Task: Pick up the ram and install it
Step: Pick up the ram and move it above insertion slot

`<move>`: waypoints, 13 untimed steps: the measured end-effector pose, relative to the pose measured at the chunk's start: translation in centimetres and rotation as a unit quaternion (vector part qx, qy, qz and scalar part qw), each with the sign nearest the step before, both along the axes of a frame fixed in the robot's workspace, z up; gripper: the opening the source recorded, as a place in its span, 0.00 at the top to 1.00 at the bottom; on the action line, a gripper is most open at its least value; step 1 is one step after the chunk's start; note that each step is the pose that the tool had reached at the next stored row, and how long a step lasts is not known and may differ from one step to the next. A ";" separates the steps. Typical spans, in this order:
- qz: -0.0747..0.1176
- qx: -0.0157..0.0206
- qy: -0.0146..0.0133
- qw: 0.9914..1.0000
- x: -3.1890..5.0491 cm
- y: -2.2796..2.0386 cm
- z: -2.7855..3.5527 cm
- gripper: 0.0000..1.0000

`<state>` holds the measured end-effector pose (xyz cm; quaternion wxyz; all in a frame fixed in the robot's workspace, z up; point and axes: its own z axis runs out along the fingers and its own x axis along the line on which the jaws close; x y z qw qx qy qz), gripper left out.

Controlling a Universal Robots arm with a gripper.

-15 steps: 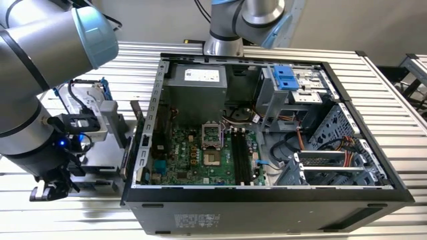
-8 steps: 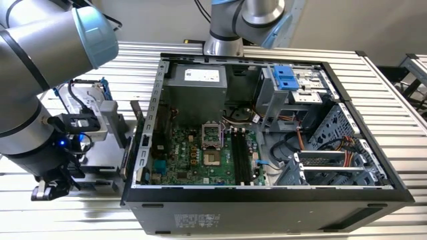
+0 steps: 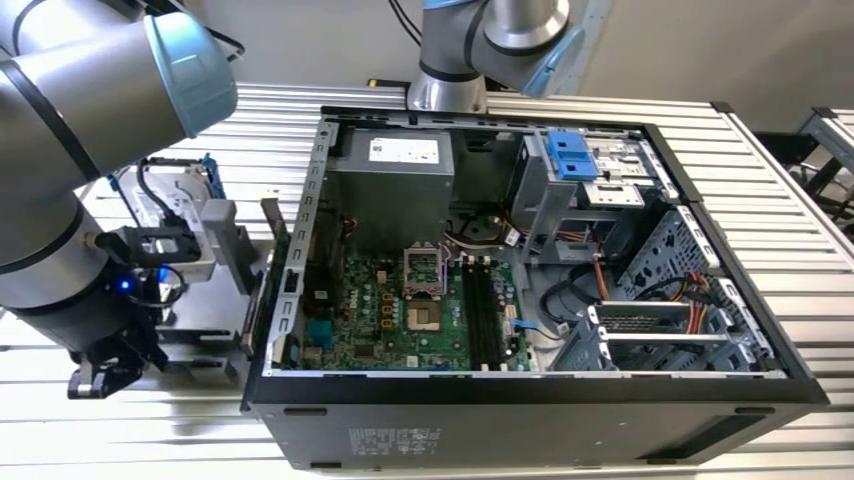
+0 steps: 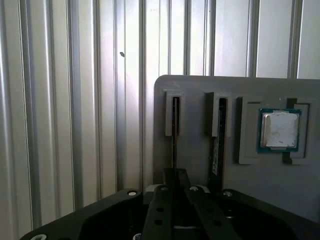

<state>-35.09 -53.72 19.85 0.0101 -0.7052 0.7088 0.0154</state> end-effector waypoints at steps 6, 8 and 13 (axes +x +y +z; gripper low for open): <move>0.000 0.000 0.000 1.000 0.00 0.05 0.00 1.00; 0.000 0.000 0.000 1.000 0.00 0.05 0.23 1.00; -0.001 0.000 0.000 1.000 0.00 0.05 2.36 1.00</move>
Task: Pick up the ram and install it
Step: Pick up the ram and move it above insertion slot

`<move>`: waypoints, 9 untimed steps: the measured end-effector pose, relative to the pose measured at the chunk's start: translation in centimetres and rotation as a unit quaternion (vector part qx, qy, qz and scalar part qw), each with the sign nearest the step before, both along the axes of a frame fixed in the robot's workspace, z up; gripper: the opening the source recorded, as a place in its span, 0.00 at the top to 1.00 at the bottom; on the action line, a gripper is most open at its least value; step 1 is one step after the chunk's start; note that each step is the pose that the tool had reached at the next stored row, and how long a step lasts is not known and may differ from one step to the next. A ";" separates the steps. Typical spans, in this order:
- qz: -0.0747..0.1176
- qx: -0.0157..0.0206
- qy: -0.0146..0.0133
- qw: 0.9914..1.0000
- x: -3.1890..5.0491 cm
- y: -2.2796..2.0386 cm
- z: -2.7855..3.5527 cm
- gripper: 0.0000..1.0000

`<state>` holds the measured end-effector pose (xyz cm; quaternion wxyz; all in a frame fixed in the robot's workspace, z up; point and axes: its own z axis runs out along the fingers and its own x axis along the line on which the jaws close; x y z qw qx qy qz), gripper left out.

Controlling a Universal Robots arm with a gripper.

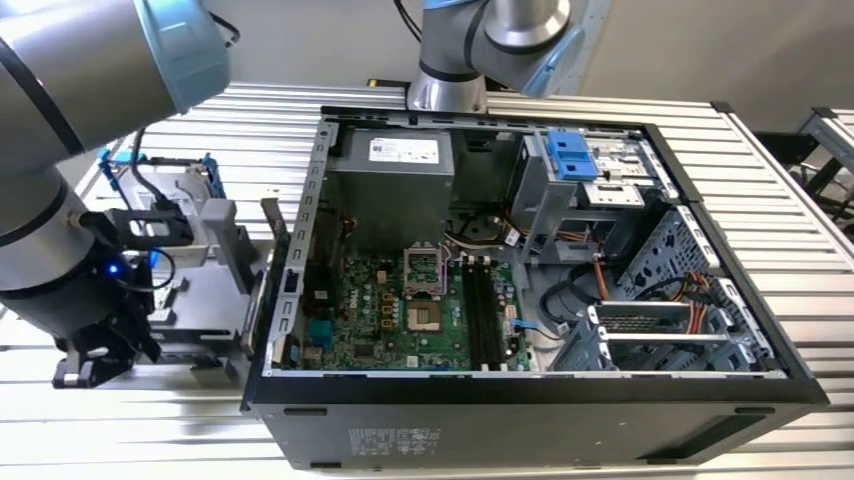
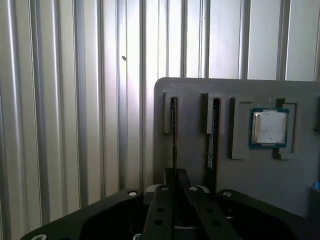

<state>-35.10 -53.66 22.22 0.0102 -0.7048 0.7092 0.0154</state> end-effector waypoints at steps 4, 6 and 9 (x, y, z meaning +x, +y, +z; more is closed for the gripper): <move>0.000 0.000 0.001 1.000 0.01 -0.01 1.71 1.00; 0.000 0.000 0.001 1.000 0.01 -0.01 2.04 1.00; 0.000 0.000 0.001 1.000 0.00 0.00 2.61 1.00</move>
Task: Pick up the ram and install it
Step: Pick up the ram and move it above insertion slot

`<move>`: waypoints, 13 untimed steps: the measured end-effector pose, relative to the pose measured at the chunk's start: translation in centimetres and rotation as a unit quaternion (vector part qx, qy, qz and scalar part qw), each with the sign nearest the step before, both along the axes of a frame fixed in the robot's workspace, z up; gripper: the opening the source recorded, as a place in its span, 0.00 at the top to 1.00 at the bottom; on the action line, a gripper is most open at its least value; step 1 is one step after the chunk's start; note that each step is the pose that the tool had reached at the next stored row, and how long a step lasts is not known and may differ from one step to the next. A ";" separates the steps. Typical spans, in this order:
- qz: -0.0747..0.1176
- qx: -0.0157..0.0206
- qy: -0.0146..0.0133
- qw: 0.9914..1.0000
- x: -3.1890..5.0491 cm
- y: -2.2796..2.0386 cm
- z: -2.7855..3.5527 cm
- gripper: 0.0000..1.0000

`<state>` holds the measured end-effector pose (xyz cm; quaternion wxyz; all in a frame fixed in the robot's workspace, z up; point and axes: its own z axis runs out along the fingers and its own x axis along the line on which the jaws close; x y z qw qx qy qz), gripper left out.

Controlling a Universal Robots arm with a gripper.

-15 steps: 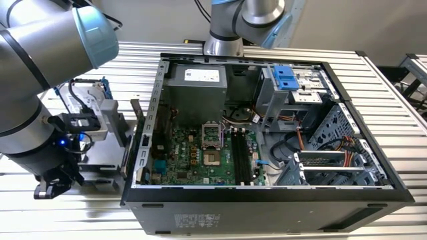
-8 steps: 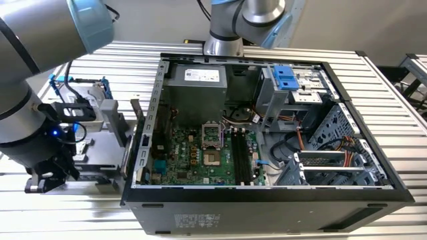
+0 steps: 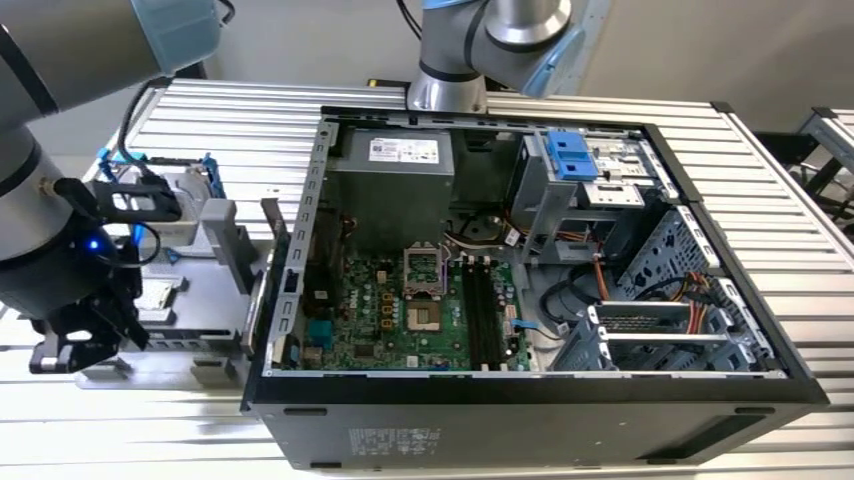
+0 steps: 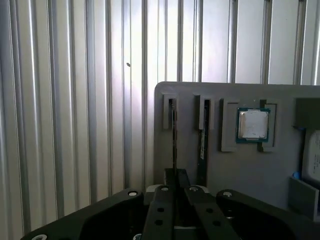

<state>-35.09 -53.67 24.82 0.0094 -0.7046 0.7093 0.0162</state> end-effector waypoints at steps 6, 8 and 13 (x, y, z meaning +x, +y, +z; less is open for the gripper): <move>0.000 0.000 0.000 1.000 0.00 0.00 1.34 1.00; 0.000 0.000 0.000 1.000 0.00 0.00 1.98 1.00; 0.000 0.000 0.000 1.000 0.00 0.00 3.54 1.00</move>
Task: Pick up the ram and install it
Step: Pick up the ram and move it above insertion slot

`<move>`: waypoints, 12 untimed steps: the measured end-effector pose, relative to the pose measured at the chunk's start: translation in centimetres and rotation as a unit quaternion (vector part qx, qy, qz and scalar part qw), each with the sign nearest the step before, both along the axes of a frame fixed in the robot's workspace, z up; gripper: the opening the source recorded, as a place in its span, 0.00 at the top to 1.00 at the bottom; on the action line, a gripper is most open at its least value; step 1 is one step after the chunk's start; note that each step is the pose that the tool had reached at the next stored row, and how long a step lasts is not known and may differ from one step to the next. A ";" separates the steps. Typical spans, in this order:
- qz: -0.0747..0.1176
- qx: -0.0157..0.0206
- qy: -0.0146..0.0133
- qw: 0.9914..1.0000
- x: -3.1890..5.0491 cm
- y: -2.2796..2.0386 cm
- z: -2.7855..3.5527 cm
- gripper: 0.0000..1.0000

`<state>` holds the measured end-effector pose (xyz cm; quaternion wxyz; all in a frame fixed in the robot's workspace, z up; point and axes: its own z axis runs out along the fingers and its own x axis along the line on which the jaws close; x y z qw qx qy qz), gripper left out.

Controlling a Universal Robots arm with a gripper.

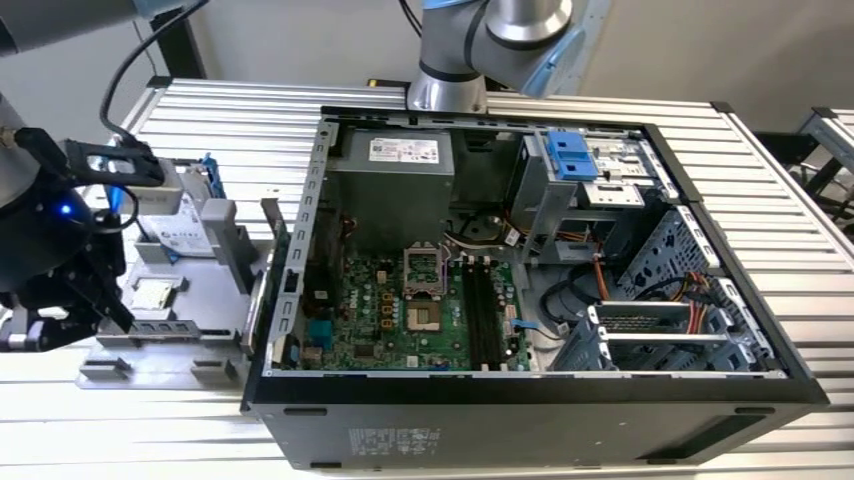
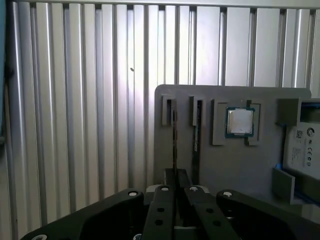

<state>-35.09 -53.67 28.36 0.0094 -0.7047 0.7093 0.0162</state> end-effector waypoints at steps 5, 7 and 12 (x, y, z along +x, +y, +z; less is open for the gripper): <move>0.000 0.000 0.000 1.000 0.00 0.00 1.35 1.00; 0.000 0.000 0.000 1.000 0.00 0.00 1.88 1.00; 0.000 0.000 0.000 1.000 0.00 0.00 3.51 1.00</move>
